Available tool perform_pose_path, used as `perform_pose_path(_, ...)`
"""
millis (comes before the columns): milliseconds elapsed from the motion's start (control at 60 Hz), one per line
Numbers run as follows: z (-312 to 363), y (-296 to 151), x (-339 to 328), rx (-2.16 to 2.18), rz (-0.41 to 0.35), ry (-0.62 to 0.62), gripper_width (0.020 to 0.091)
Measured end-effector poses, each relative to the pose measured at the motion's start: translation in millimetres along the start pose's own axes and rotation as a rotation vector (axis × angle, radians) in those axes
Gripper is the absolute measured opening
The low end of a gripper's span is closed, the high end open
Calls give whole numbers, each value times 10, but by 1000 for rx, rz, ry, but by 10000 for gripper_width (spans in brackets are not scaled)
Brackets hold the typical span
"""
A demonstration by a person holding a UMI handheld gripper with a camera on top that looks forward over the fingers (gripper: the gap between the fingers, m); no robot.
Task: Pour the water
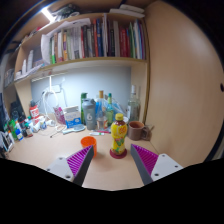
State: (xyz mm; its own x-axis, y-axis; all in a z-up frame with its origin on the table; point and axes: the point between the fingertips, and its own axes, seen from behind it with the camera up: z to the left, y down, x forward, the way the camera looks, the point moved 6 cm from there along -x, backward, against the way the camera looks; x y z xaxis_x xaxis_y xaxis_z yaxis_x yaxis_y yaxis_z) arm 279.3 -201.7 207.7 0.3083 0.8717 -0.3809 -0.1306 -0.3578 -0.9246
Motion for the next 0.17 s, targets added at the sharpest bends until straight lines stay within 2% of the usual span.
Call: perform_pose_path(167, 236, -72, -736, 7, 18, -9, 835)
